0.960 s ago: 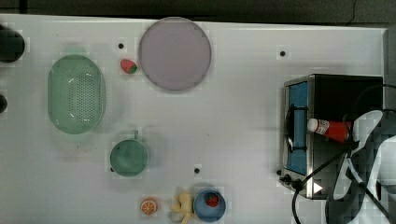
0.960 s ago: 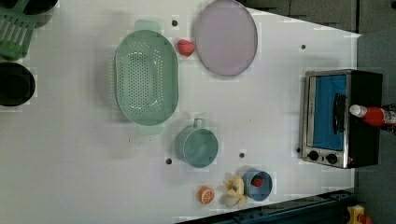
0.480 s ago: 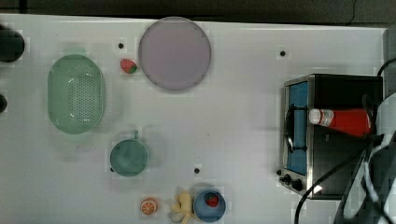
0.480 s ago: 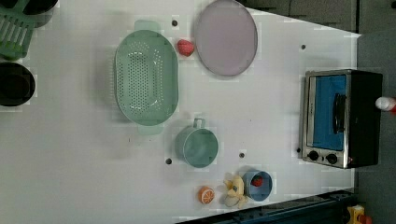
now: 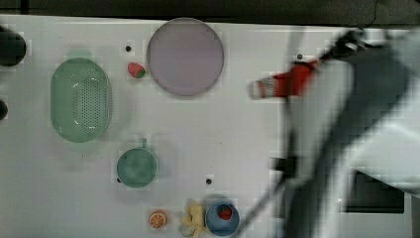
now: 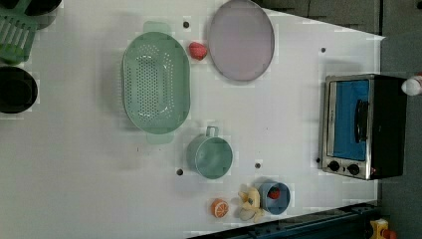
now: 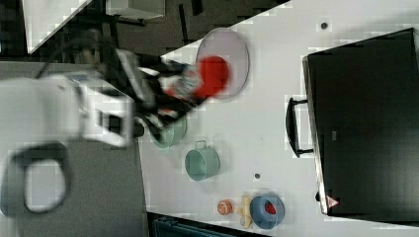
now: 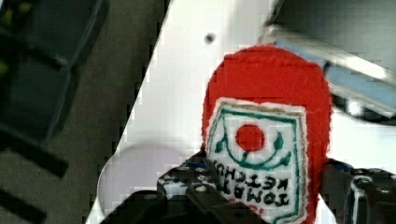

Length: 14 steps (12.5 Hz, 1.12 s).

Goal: Pick Ketchup from oven and place it on table.

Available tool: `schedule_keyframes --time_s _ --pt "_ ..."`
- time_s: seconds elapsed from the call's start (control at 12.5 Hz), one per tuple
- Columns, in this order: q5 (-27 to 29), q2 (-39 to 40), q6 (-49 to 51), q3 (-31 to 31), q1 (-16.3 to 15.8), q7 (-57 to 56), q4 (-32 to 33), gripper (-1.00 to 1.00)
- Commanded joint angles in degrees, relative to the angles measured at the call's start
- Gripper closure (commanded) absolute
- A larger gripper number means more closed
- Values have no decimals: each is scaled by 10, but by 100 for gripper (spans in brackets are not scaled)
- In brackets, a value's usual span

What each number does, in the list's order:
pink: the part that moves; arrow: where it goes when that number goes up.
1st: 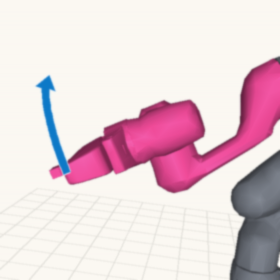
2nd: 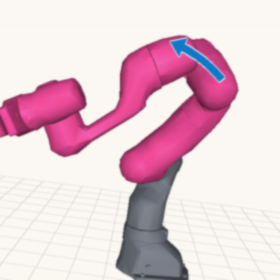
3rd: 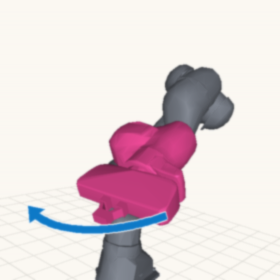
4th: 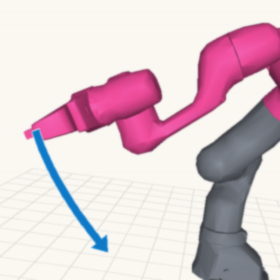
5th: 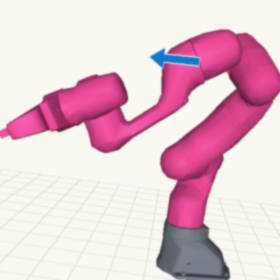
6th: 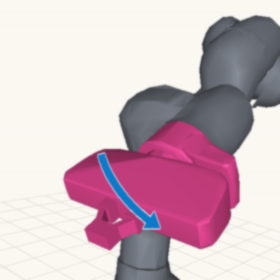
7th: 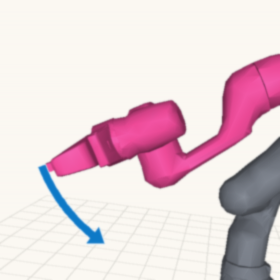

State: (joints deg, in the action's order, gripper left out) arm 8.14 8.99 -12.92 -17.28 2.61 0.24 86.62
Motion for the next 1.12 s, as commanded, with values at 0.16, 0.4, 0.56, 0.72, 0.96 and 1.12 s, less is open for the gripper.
schedule_keyframes --time_s 0.16,0.4,0.56,0.72,0.96,1.12 --pt "0 12 17 85 -53 11 70 -27" --pt "-46 12 -68 93 -64 11 178 -27" --pt "-54 12 -163 94 -67 11 256 -26" --pt "-55 17 -249 94 -73 14 333 -27" --pt "-68 34 -359 94 -77 23 406 -26" --pt "-68 52 -380 94 -77 23 428 -27"
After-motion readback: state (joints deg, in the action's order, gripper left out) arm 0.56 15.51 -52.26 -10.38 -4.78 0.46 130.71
